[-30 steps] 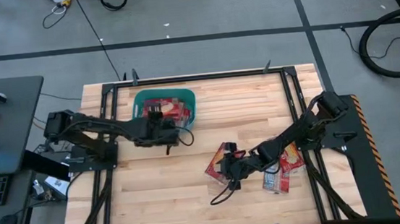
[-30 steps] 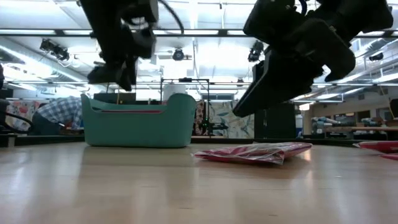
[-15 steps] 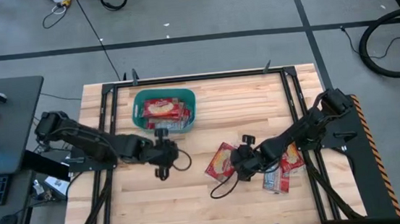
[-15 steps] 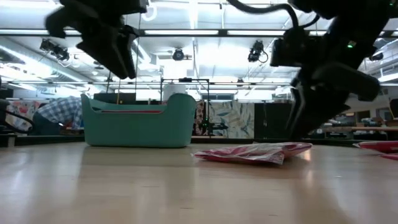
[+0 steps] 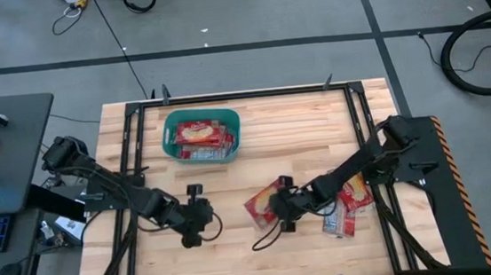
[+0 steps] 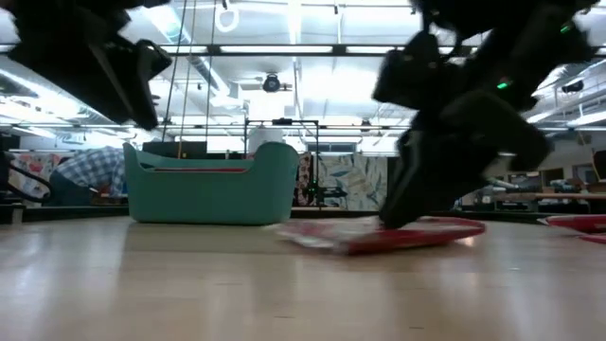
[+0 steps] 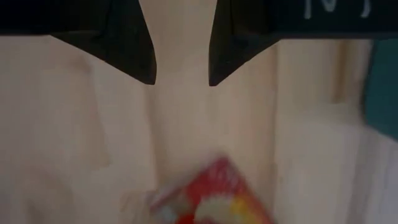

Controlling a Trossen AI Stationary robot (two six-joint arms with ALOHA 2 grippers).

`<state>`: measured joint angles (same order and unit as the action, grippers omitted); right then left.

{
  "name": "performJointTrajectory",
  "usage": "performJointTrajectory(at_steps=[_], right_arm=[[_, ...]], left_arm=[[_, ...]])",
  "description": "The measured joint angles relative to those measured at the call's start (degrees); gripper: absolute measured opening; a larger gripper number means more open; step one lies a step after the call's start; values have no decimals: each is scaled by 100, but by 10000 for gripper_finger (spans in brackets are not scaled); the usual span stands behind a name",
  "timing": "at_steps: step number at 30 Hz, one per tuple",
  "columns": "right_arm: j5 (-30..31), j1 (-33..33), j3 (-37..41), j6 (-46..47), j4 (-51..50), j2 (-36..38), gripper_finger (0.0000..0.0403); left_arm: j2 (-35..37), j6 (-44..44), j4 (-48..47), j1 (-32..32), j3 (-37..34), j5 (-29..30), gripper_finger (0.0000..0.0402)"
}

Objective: Sort popcorn bags into baskets
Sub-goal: Put the red popcorn pack into the green bin

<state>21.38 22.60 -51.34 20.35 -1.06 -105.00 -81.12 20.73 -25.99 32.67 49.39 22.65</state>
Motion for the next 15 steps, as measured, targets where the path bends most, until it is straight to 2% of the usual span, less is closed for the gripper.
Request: performJointTrajectory(at_steps=[3, 7, 12, 15], right_arm=[[-290, -239, -56, -366, 1034, -387, 165], [-336, -536, -391, -670, 1789, -847, 165], [-306, -740, -1194, -1128, 2056, -1258, 165], [-300, -752, -1601, -1465, 1718, -1308, 165]], left_arm=[[0, 204, 150, 153, 6, 8, 153], [0, 270, 300, 264, 6, 13, 153], [0, 272, 409, 254, 9, 34, 153], [-26, 331, 502, 249, 11, 227, 153]])
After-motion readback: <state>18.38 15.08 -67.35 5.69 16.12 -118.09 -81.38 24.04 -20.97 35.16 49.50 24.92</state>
